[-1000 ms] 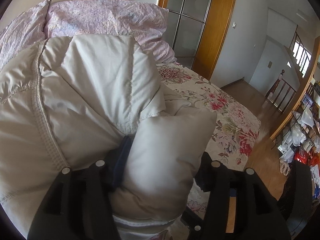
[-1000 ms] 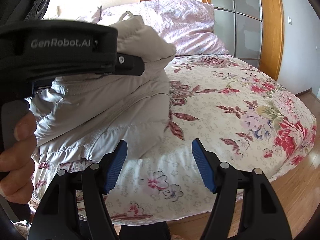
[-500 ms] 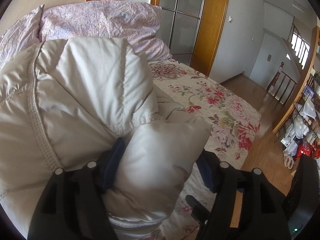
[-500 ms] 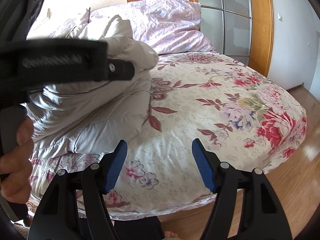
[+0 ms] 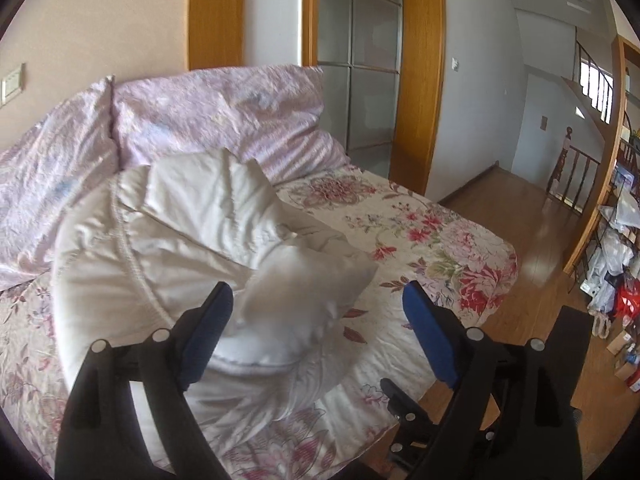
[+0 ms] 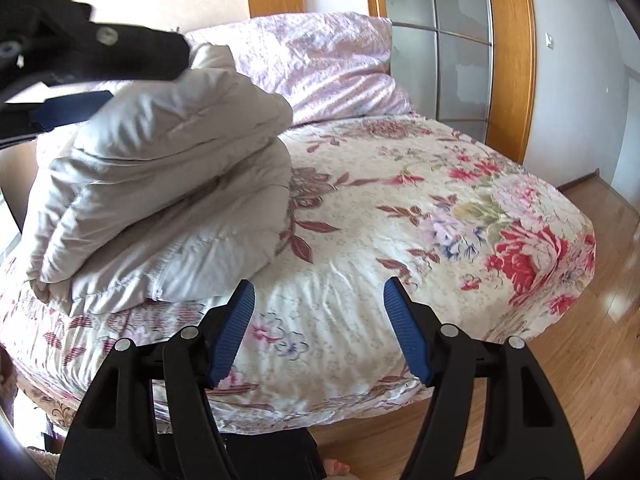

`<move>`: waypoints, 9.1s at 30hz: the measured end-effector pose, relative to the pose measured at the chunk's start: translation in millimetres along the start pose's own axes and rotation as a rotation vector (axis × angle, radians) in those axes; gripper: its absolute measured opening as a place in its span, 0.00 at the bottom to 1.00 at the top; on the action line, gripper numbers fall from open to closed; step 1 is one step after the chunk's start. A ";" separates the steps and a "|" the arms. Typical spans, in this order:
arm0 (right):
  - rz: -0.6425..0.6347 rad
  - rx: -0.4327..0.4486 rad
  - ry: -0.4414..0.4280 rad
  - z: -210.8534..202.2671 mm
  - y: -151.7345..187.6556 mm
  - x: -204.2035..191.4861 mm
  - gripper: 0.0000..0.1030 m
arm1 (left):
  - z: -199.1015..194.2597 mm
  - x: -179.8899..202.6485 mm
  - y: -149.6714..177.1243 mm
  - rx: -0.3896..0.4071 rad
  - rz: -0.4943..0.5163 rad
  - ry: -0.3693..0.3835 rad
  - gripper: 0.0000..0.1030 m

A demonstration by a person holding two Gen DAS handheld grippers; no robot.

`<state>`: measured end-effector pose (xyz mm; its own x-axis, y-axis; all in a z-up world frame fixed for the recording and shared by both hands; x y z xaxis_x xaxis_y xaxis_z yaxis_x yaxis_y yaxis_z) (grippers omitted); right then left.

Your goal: Fold large clothes

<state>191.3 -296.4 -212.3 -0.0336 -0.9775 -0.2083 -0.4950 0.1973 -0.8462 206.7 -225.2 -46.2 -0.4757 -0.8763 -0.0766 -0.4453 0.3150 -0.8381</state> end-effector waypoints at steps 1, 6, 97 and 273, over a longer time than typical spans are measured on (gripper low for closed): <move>-0.006 0.010 -0.005 -3.0 -2.5 -2.8 0.67 | -8.4 -9.1 -2.1 0.011 -0.011 -0.015 0.85; -0.048 0.071 -0.046 -21.1 -21.3 -22.1 0.67 | -41.4 -72.2 -9.1 0.053 -0.087 -0.127 0.87; -0.067 -0.076 -0.280 166.4 -111.8 -132.4 0.54 | 74.2 -226.8 60.7 -0.177 -0.302 -0.308 0.98; 0.169 -0.696 -0.921 215.7 -119.7 -202.2 0.94 | 40.9 -372.6 87.2 -0.088 -0.858 0.225 0.91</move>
<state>444.6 -106.2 -174.6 0.3569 -0.4623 -0.8118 -0.9234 -0.0429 -0.3815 376.1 113.9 -112.8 -0.0849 -0.7341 0.6737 -0.7689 -0.3818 -0.5129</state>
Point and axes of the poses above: each gripper's, at about its wrist camera, not at the fingertips, and z roughly the way its jaws point, x to its right, y to its underside, the point moved 10 cm from there along z, roughly the way its jaws point, and after that the axes turned 5 degrees about z, right-handed, at the moved point
